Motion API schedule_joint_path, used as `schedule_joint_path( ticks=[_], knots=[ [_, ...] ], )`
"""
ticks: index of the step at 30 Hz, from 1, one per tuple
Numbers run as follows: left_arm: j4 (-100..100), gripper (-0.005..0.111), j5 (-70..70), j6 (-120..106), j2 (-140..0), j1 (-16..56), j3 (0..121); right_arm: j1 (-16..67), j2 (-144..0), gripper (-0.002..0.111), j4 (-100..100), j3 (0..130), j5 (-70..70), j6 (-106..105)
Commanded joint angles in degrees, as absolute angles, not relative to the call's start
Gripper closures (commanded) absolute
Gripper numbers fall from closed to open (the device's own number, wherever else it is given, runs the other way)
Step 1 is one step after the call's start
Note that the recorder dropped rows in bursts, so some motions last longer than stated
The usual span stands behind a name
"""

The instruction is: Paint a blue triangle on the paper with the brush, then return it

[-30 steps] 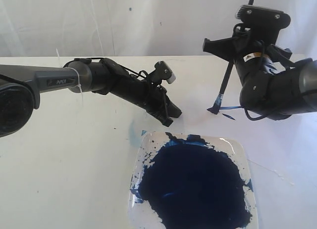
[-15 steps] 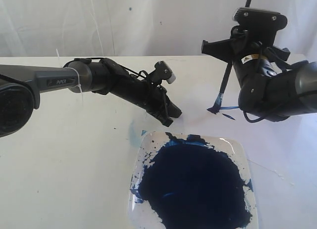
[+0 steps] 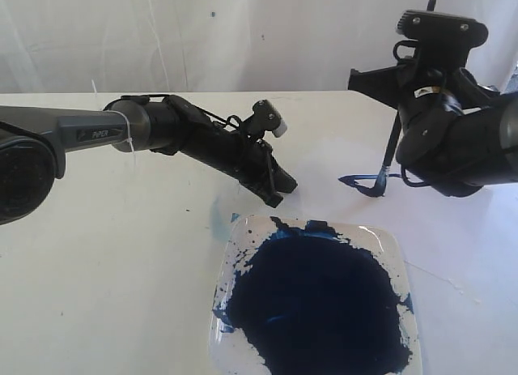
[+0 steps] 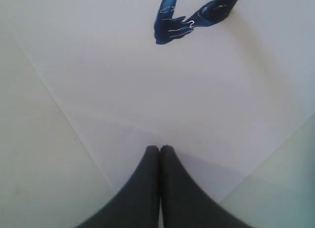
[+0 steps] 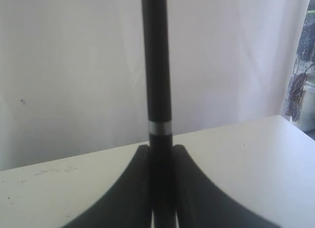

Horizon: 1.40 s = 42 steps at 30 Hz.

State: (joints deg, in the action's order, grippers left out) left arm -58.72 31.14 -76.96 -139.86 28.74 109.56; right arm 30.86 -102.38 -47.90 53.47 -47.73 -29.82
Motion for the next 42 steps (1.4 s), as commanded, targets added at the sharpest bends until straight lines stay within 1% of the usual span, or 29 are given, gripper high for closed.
schedule_joint_path(
  ticks=[1, 6, 21, 34, 42],
  knots=[
    [-59.08, 0.107, 32.84, -77.37, -139.62, 28.91, 109.72, 30.78, -100.71, 0.108, -49.18, 51.69, -48.32, -32.06],
    [-59.08, 0.107, 32.84, -77.37, -139.62, 28.91, 109.72, 30.78, -99.83, 0.108, -49.81, 50.40, -49.81, -33.34],
    [-59.08, 0.107, 33.07, -77.37, -139.62, 28.91, 109.72, 30.78, -97.37, 0.108, -60.09, 48.54, -53.71, -42.58],
    [-59.08, 0.107, 33.07, -77.37, -139.62, 28.91, 109.72, 30.78, -96.33, 0.108, -61.55, 48.54, -56.01, -43.74],
    [-59.08, 0.107, 33.07, -77.37, -139.62, 28.91, 109.72, 30.78, -92.50, 0.108, -60.59, 48.54, -56.75, -43.74]
  ],
)
